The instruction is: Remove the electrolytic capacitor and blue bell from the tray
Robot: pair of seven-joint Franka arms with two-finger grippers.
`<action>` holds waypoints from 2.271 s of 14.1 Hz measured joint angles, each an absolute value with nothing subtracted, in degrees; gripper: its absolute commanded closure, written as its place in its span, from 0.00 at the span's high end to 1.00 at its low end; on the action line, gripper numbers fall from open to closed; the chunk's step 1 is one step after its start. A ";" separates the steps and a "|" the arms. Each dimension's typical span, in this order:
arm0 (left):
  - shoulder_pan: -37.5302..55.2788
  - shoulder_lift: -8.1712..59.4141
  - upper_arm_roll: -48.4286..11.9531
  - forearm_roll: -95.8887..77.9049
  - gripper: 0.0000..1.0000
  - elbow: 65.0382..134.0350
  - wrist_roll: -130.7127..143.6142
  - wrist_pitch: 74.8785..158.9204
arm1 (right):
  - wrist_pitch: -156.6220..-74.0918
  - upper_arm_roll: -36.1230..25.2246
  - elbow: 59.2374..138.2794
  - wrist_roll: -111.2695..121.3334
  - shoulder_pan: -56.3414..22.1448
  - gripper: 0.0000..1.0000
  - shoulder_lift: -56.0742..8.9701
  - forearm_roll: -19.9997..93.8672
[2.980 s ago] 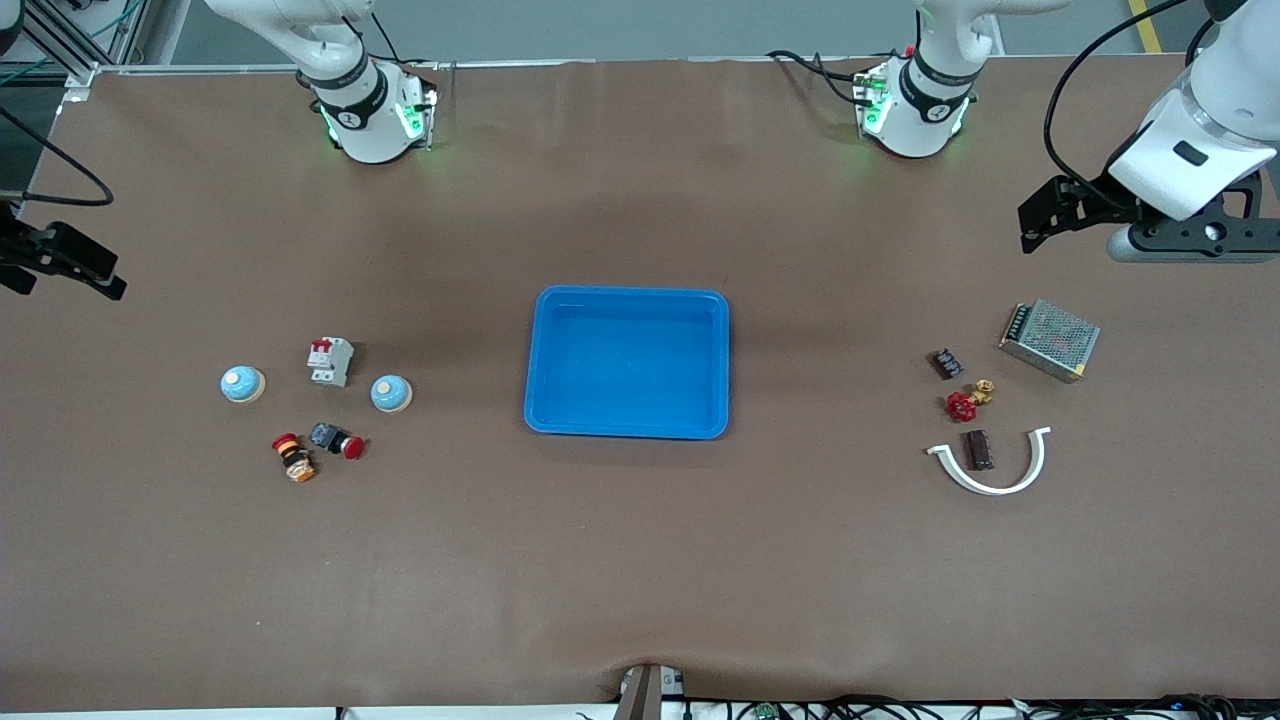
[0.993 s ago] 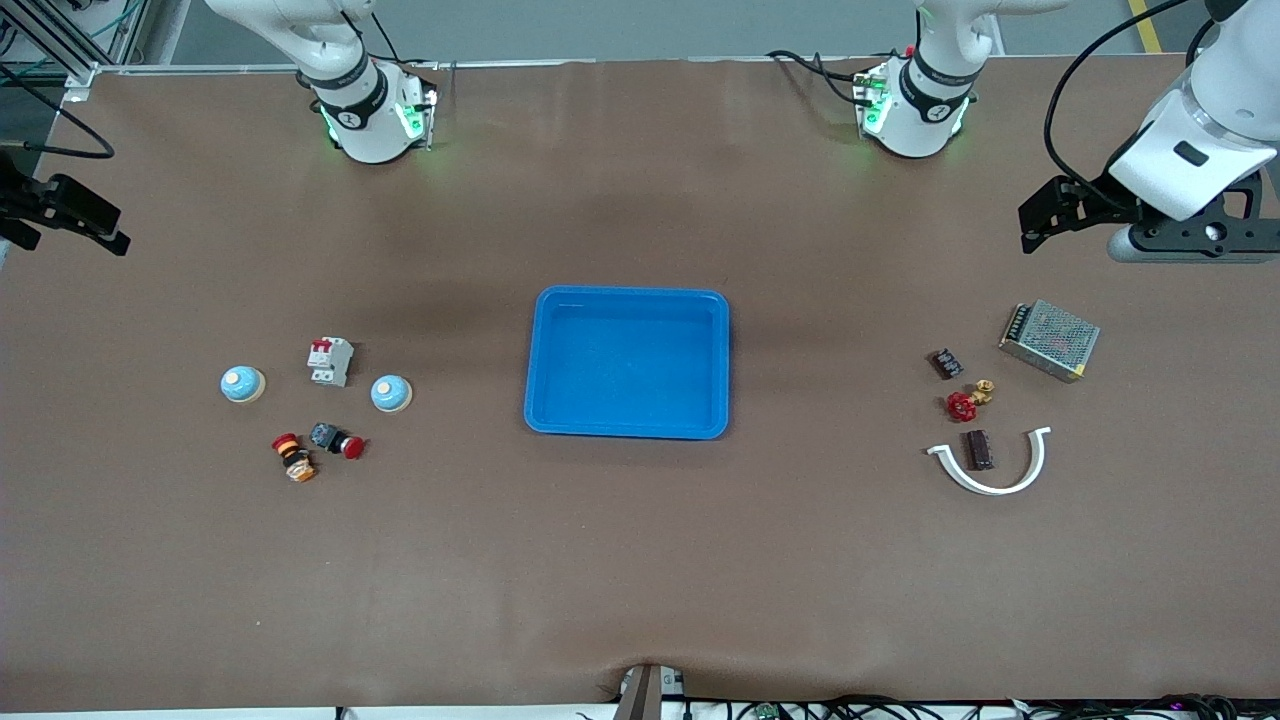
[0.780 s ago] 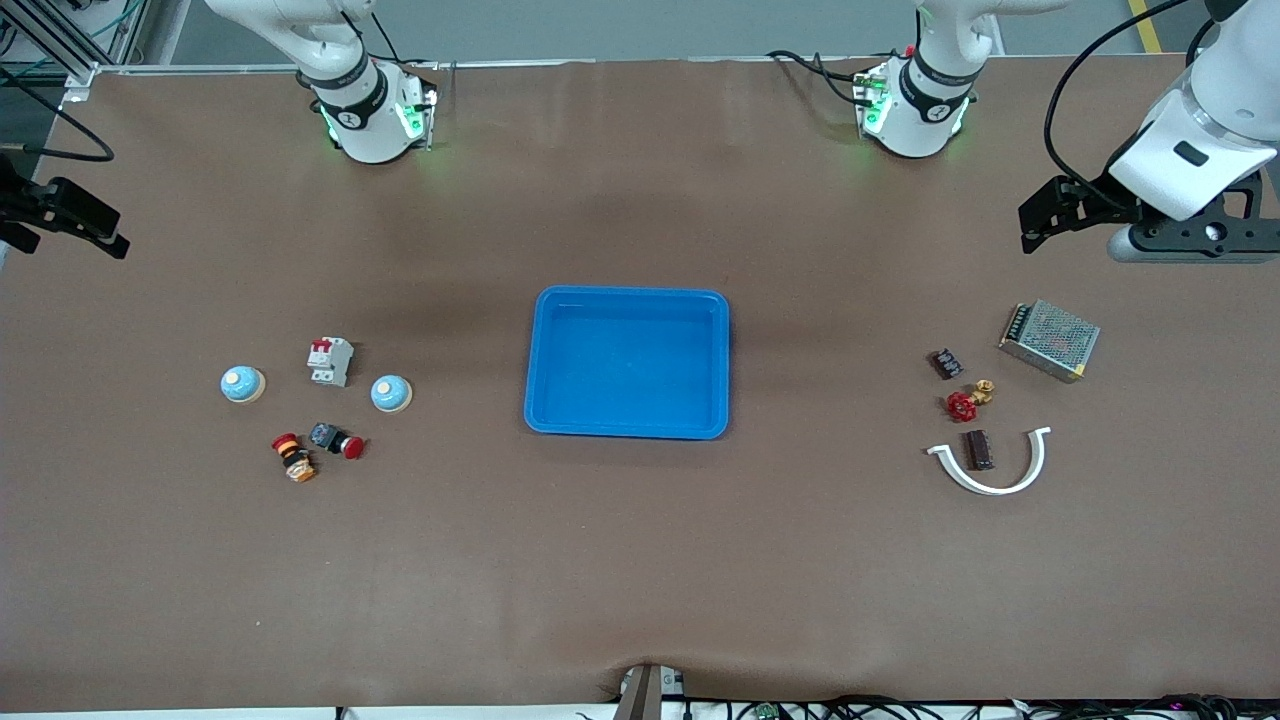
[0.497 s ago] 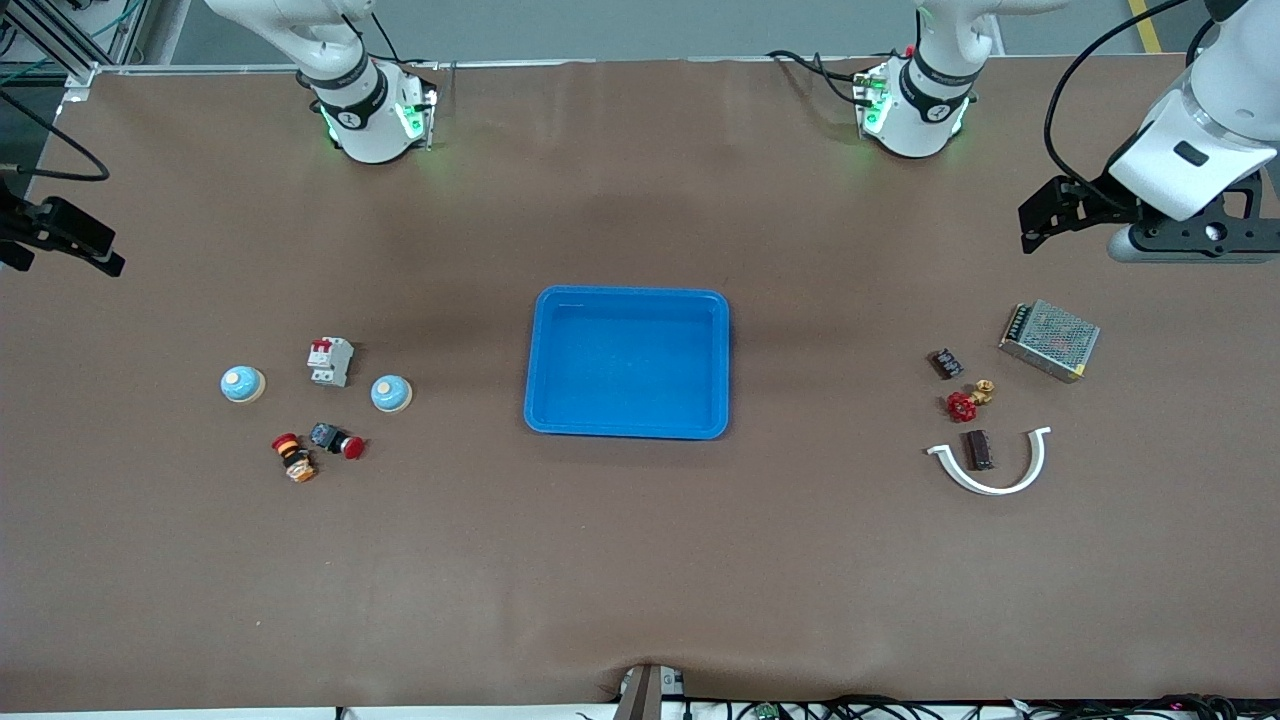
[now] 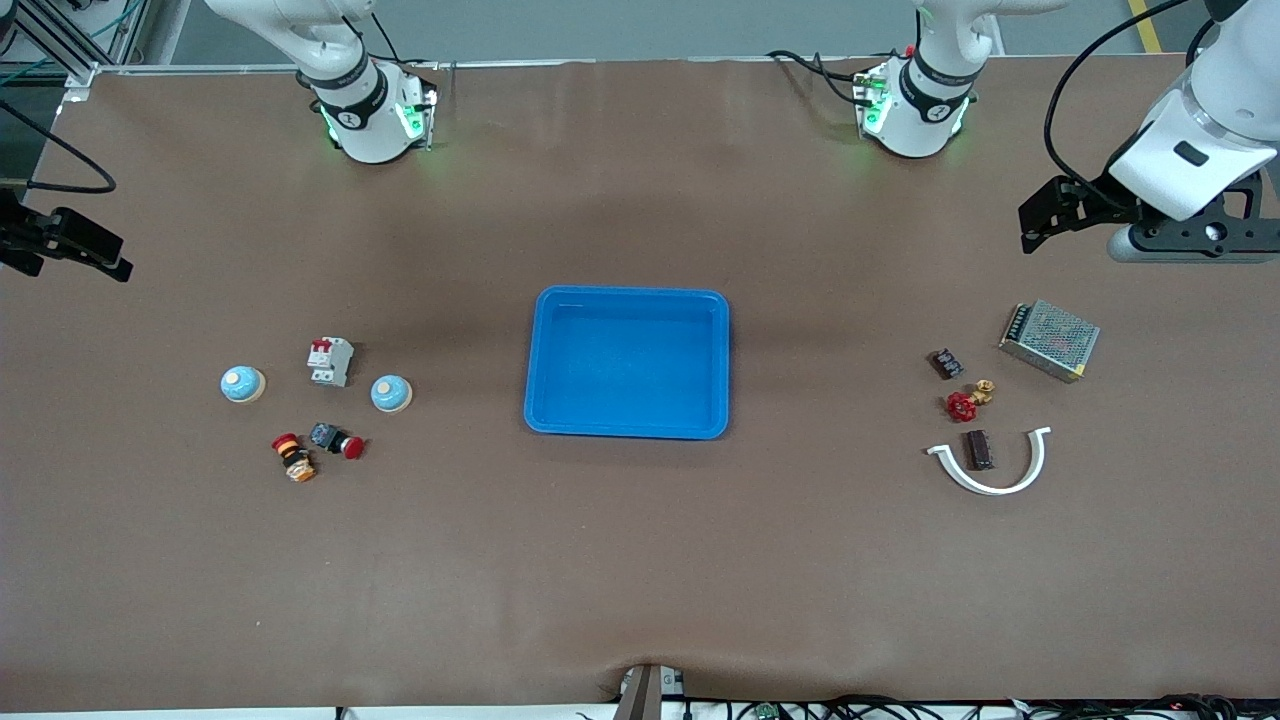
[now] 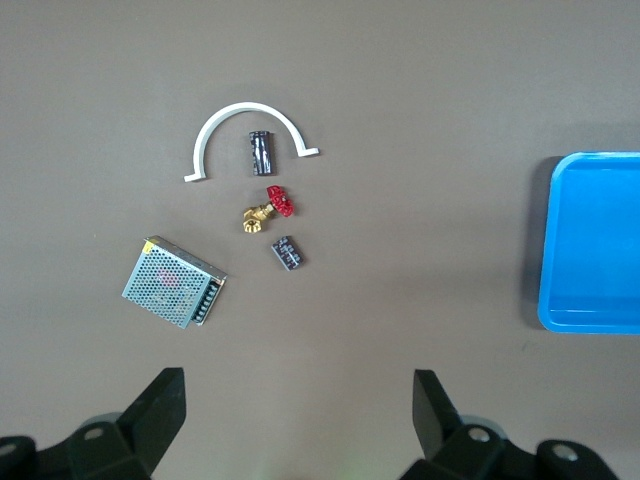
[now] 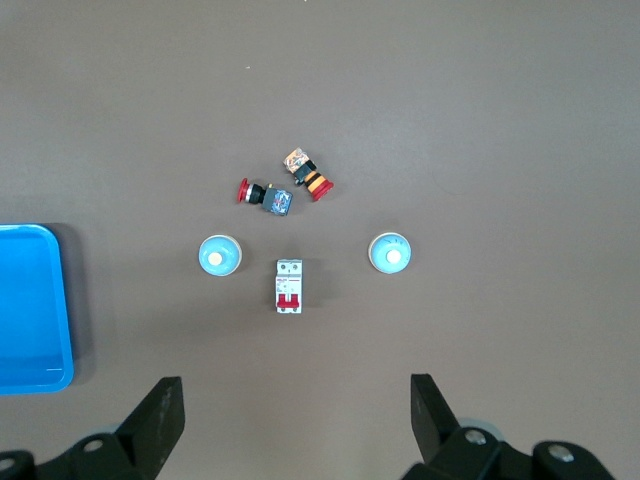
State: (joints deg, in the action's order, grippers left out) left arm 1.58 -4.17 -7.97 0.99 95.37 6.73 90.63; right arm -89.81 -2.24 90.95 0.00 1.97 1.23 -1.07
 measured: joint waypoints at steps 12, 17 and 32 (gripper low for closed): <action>1.58 -4.17 -7.97 0.99 1.00 95.37 6.73 90.63 | -89.61 -2.23 90.94 -0.01 1.96 1.00 1.23 -1.07; 1.58 -4.17 -7.97 0.99 1.00 95.37 6.73 90.63 | -89.64 -2.14 91.01 -0.01 1.93 1.00 1.22 -1.07; 1.57 -4.17 -7.94 0.99 1.00 95.37 6.73 90.63 | -98.18 -2.14 100.19 0.00 1.92 1.00 6.23 -0.91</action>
State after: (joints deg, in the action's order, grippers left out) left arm 1.57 -4.17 -7.94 0.99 95.37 6.73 90.63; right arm -98.18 -2.14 100.19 0.00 1.92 6.23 -0.91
